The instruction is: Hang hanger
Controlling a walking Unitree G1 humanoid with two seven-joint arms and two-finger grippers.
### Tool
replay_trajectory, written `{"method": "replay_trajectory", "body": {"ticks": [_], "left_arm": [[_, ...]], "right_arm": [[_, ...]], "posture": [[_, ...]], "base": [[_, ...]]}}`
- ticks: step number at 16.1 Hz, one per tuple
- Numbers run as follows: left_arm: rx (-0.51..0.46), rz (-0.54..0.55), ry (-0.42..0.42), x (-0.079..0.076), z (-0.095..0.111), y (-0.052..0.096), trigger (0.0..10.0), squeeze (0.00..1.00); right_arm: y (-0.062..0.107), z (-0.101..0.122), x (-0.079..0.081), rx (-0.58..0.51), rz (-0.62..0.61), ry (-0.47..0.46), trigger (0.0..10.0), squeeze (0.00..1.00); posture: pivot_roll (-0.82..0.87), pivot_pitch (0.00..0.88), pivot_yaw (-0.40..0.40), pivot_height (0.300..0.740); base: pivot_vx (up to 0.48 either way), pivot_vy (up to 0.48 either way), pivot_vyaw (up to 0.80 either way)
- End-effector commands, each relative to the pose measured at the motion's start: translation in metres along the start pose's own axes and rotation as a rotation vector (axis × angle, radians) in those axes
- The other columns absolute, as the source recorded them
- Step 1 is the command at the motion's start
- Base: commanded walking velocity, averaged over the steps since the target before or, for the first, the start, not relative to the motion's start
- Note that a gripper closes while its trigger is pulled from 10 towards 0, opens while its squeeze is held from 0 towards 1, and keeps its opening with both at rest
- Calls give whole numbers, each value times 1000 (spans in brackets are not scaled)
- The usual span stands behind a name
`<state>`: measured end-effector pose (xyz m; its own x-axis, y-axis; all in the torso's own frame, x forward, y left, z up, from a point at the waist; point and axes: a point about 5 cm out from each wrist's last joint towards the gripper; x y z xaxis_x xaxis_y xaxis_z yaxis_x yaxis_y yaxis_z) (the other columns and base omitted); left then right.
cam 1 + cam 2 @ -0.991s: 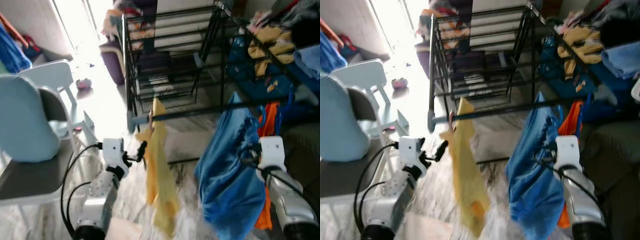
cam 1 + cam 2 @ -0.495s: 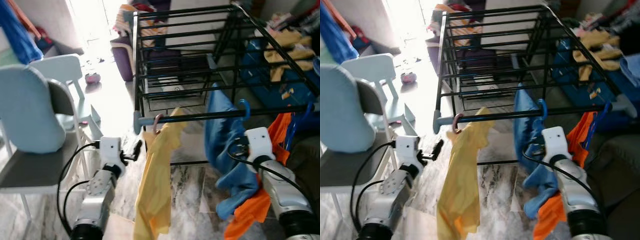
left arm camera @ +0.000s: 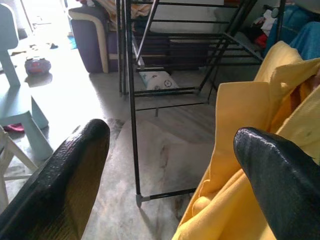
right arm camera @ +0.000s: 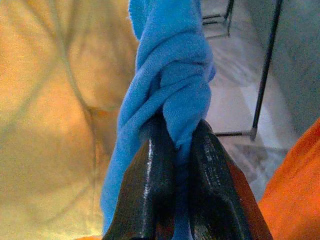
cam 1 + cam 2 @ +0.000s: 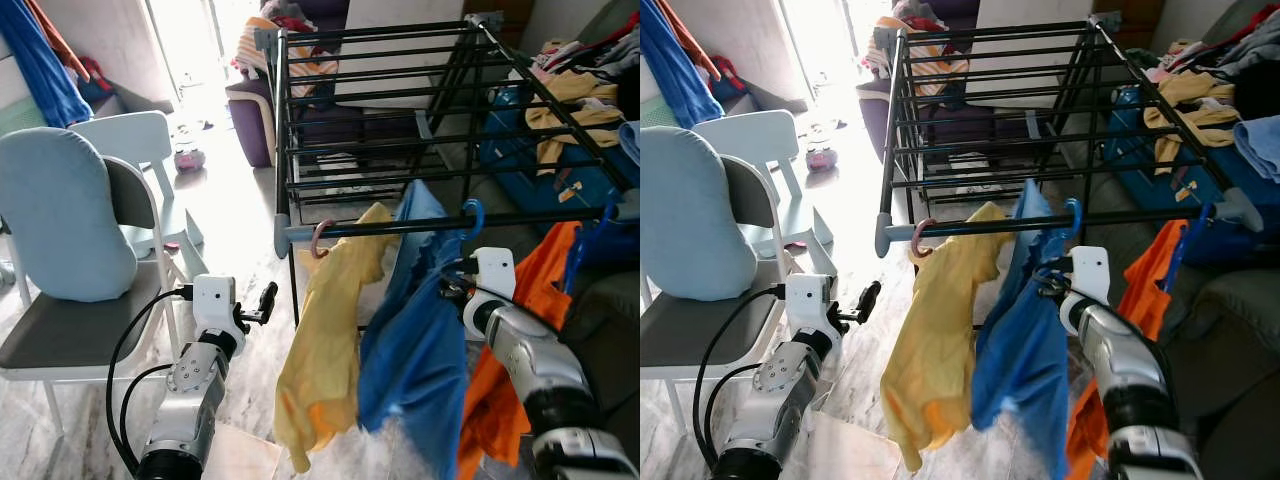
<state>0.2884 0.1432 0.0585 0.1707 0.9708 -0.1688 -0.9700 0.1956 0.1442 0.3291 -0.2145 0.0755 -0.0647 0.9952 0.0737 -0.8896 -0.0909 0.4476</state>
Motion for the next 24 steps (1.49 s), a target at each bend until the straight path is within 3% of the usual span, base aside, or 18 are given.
{"method": "replay_trajectory", "body": {"ticks": [1,7,8,9,12,14,15,18,24], "left_arm": [[8,4,-16,1,1,-1,10000,0],[13,9,-19,1,1,-1,10000,0],[9,37,-27,3,1,-1,10000,0],[8,52,-32,5,2,-1,10000,0],[9,93,-54,8,2,-3,10000,0],[7,104,-59,9,3,-3,10000,0],[8,112,-73,10,3,-2,10000,0],[-2,117,-106,11,5,-3,10000,0],[-3,135,-116,12,5,-3,10000,0]], "right_arm": [[-2,8,0,-13,-6,-28,10000,0],[-5,-7,-5,66,-16,-64,10000,0],[-2,-16,-7,93,-13,-62,10000,588],[0,-20,-8,102,-9,-62,10000,1000],[7,-34,-12,121,-19,-32,10000,1000],[13,-38,-15,98,-40,55,10000,1000],[19,-40,-17,59,-67,132,10000,1000],[35,-33,-21,-74,-157,244,10000,1000],[63,-23,-11,-217,-251,239,10000,1000]], "posture": [[-190,0,63,740],[-185,0,60,740],[-188,0,63,740],[-190,0,67,740],[-192,0,69,740],[-192,0,69,740],[-198,0,76,740],[-207,0,86,740],[-211,0,84,740]], "base": [[0,0,0],[0,0,0],[0,0,0],[0,0,0],[0,0,0],[0,0,0],[0,0,0],[0,0,0],[0,0,0]]}}
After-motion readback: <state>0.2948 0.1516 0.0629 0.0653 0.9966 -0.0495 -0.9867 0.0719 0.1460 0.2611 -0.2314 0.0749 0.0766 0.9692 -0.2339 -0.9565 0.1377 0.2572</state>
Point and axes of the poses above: a point about 5 cm out from each wrist's last joint towards the gripper, its own y axis pointing back from the gripper into the wrist, its own z axis along the axis of the wrist's last joint, x = y × z, and after that the axes turned 3 degrees about y, right-handed
